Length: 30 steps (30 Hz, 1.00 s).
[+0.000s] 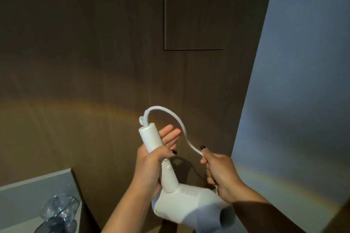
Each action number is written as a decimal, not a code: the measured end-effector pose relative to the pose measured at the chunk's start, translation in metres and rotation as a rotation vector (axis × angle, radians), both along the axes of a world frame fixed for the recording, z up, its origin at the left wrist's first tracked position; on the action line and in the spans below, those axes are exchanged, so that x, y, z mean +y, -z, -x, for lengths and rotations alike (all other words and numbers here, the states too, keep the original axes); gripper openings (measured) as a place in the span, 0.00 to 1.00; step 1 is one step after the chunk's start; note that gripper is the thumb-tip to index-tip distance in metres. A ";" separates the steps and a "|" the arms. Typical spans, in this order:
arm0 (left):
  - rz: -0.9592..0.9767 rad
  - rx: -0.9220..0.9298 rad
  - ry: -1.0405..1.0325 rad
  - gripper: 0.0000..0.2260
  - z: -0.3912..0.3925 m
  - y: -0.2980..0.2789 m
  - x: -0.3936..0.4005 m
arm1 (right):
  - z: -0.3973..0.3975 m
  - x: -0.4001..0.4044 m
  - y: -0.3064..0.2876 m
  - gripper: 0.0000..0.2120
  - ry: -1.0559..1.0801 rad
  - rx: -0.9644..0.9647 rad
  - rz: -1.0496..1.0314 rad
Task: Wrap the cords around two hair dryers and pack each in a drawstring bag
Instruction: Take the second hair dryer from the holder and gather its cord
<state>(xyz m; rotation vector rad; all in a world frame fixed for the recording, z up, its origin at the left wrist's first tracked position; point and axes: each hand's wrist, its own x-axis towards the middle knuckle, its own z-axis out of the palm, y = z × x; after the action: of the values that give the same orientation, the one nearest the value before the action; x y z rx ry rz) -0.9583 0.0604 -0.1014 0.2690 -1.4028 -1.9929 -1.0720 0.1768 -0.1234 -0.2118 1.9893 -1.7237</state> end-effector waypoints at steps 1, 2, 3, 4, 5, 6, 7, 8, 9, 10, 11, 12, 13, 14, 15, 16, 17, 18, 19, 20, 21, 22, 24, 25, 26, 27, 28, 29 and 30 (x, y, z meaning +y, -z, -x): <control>0.003 -0.010 0.022 0.30 0.001 0.001 0.001 | 0.001 0.000 0.001 0.16 -0.006 0.020 -0.034; 0.000 -0.015 0.044 0.32 0.001 0.002 0.002 | 0.001 0.000 0.002 0.16 -0.013 0.038 -0.069; -0.005 -0.019 0.065 0.34 0.002 0.003 0.003 | 0.002 0.000 0.002 0.17 -0.021 0.059 -0.098; -0.004 -0.027 0.081 0.35 0.002 0.004 0.003 | 0.002 0.001 0.001 0.17 -0.028 0.083 -0.119; 0.009 -0.045 0.088 0.36 0.003 0.006 0.004 | 0.001 0.001 0.001 0.17 -0.037 0.112 -0.134; 0.032 -0.065 0.092 0.36 0.003 0.006 0.005 | 0.001 0.001 0.001 0.18 -0.046 0.144 -0.141; 0.055 -0.079 0.095 0.35 0.003 0.007 0.006 | 0.000 0.001 0.000 0.18 -0.056 0.176 -0.143; 0.069 -0.082 0.096 0.34 0.004 0.007 0.008 | -0.001 0.000 0.000 0.19 -0.070 0.203 -0.145; 0.073 -0.074 0.093 0.31 0.005 0.008 0.009 | -0.002 0.000 0.000 0.19 -0.083 0.226 -0.148; 0.076 -0.060 0.086 0.26 0.006 0.008 0.009 | -0.002 0.000 0.000 0.19 -0.094 0.243 -0.153; 0.080 -0.045 0.074 0.22 0.007 0.009 0.009 | -0.002 -0.001 0.000 0.19 -0.099 0.255 -0.157; 0.090 -0.034 0.060 0.18 0.008 0.010 0.009 | -0.001 -0.001 0.001 0.19 -0.103 0.266 -0.158; 0.108 -0.029 0.046 0.15 0.009 0.011 0.008 | -0.001 -0.001 0.003 0.19 -0.111 0.281 -0.156; 0.131 -0.033 0.033 0.14 0.010 0.012 0.008 | 0.000 -0.001 0.004 0.19 -0.126 0.303 -0.153; 0.149 -0.042 0.019 0.12 0.011 0.012 0.007 | 0.000 0.000 0.006 0.19 -0.146 0.330 -0.152; 0.162 -0.056 0.004 0.10 0.011 0.013 0.005 | 0.001 0.001 0.007 0.19 -0.168 0.360 -0.157; 0.171 -0.071 -0.016 0.09 0.013 0.015 0.003 | 0.002 0.004 0.008 0.19 -0.187 0.386 -0.167; 0.170 -0.082 -0.042 0.08 0.014 0.016 0.000 | 0.005 0.006 0.010 0.18 -0.202 0.404 -0.182; 0.161 -0.090 -0.075 0.07 0.015 0.017 -0.004 | 0.008 0.011 0.013 0.18 -0.206 0.408 -0.196; 0.143 -0.092 -0.106 0.06 0.015 0.018 -0.009 | 0.013 0.016 0.017 0.17 -0.197 0.395 -0.205; 0.118 -0.088 -0.132 0.06 0.015 0.019 -0.015 | 0.018 0.022 0.021 0.17 -0.178 0.371 -0.207; 0.084 -0.078 -0.147 0.06 0.014 0.019 -0.020 | 0.023 0.028 0.025 0.17 -0.152 0.345 -0.203; 0.027 -0.065 -0.153 0.05 0.011 0.020 -0.027 | 0.031 0.040 0.030 0.18 -0.096 0.271 -0.178; 0.016 -0.072 -0.149 0.06 0.010 0.020 -0.028 | 0.033 0.044 0.030 0.17 -0.076 0.223 -0.151; 0.011 -0.088 -0.142 0.07 0.009 0.020 -0.027 | 0.035 0.046 0.028 0.16 -0.065 0.178 -0.116; 0.011 -0.113 -0.131 0.08 0.009 0.021 -0.026 | 0.037 0.046 0.025 0.16 -0.058 0.135 -0.068; 0.015 -0.139 -0.110 0.09 0.009 0.023 -0.025 | 0.038 0.045 0.020 0.16 -0.054 0.084 -0.007; 0.030 -0.165 -0.083 0.10 0.009 0.024 -0.024 | 0.039 0.043 0.014 0.17 -0.062 0.028 0.066; 0.061 -0.194 -0.049 0.11 0.008 0.025 -0.023 | 0.040 0.040 0.007 0.17 -0.085 -0.024 0.137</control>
<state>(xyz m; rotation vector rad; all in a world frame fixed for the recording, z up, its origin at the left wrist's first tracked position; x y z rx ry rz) -0.9662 0.0371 -0.1262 0.4756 -1.5584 -1.9216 -1.1120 0.2168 -0.1307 -0.3162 1.8205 -1.8004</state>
